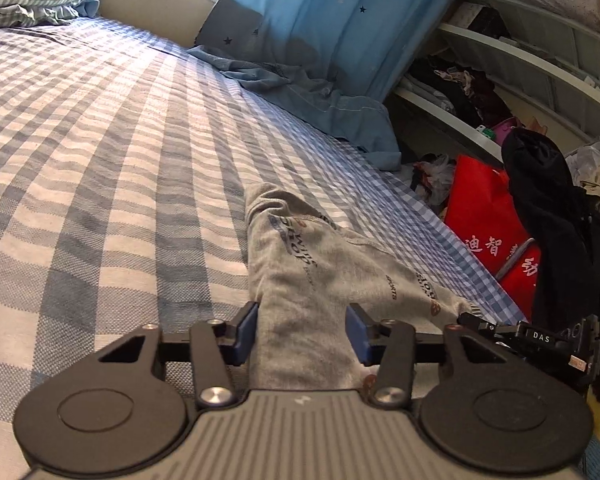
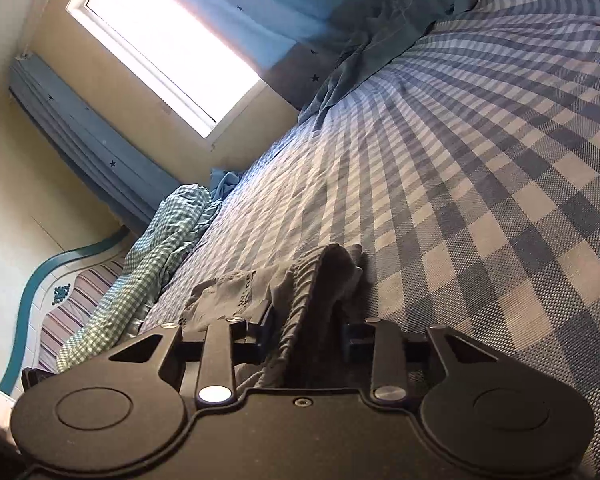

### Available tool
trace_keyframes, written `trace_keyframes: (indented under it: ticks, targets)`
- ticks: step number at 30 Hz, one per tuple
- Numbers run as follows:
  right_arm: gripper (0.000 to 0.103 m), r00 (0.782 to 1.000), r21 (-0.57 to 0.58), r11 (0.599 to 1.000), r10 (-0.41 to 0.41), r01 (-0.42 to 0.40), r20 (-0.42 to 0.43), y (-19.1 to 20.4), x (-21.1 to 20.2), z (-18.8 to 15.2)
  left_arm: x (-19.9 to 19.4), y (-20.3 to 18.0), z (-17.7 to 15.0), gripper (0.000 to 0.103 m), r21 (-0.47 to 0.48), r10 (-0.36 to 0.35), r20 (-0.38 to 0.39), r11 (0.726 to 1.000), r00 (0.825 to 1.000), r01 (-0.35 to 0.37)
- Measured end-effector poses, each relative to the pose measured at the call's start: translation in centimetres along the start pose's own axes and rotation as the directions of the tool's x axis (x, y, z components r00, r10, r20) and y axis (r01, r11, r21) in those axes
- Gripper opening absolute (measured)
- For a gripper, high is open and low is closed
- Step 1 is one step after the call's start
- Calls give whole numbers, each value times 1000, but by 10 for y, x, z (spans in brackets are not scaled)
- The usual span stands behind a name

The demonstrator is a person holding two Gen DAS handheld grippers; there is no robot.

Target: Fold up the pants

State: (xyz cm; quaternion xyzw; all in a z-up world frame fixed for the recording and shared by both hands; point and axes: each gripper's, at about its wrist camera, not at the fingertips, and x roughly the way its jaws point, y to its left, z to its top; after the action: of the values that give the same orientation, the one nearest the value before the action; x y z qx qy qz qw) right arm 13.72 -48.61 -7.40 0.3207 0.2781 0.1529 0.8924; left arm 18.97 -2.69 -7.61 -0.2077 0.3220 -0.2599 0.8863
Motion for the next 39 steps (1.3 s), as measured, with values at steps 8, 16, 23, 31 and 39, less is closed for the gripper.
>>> trace_keyframes:
  ticks: [8,16,23,31,39]
  targets:
    - [22,976,-287,933,-203,217,78,53,7,-22,7,-36,2,22,106,234,-39,968,971,-229]
    - [14,881,-672,579,-386,461,273,119,24,-70,9,-88,16,13,221,397,-41,898,917,-380]
    - [12,884,-673,578,-362,461,296,139,18,-64,-11,-93,26,13,203,375,-47,911,926,-359]
    - [12,917,-674,623,-306,397,257,172,25,-57,-38,-84,41,13,226,374,-16,905,927,-361]
    - [12,954,-724,621,-186,301,236,238,92,-40,-74,-40,92,13,220,442,75,867,894,-447]
